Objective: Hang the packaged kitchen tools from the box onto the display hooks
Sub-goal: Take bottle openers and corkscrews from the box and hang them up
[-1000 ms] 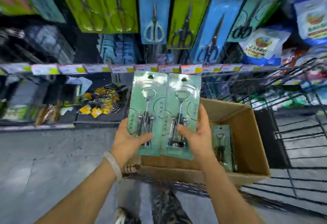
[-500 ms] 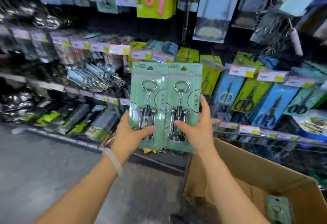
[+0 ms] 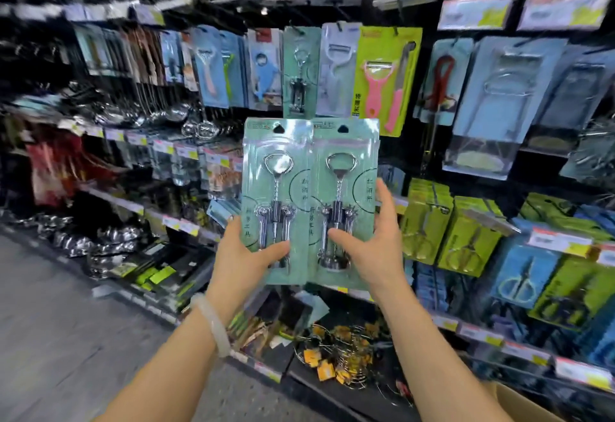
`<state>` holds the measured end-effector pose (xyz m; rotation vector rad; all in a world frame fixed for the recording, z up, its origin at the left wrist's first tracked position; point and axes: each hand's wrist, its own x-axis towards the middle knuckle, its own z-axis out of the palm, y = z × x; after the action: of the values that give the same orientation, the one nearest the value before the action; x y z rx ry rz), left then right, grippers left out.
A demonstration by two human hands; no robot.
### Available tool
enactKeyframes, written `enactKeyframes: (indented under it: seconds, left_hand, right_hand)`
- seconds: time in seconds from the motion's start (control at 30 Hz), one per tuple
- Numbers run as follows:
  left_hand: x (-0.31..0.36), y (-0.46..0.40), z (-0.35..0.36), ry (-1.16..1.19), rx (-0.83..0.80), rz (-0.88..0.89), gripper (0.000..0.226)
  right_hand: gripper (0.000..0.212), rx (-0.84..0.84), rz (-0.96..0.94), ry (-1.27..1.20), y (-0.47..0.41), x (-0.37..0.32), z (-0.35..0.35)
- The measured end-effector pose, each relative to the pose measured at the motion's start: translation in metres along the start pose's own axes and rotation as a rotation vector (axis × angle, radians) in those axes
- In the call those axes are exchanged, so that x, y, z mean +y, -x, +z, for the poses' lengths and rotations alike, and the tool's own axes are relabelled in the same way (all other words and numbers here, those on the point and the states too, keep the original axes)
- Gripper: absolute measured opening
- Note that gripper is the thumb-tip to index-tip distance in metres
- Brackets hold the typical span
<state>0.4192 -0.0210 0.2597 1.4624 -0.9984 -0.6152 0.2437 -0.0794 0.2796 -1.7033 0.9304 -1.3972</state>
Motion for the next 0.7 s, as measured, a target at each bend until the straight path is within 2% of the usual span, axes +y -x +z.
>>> enactKeyframes:
  seconds: [0.07, 0.13, 0.3, 0.5, 0.7]
  left_hand:
    - [0.003, -0.025, -0.01, -0.014, 0.024, 0.029, 0.1]
    - [0.011, -0.049, -0.018, -0.011, 0.036, 0.056, 0.095]
    - [0.03, -0.115, -0.033, -0.017, 0.079, 0.112, 0.108]
    - [0.043, -0.2, -0.04, 0.02, 0.073, 0.198, 0.091]
    - [0.048, -0.267, -0.037, 0.055, 0.065, 0.261, 0.101]
  right_hand:
    - [0.096, -0.007, -0.027, -0.026, -0.022, -0.002, 0.015]
    - [0.095, -0.01, -0.065, -0.066, -0.046, -0.001, 0.029]
    - [0.095, 0.003, -0.139, -0.111, -0.115, 0.001, 0.065]
    - [0.097, 0.033, -0.211, -0.074, -0.193, 0.0, 0.093]
    - [0.096, 0.049, -0.273, -0.064, -0.251, 0.003, 0.112]
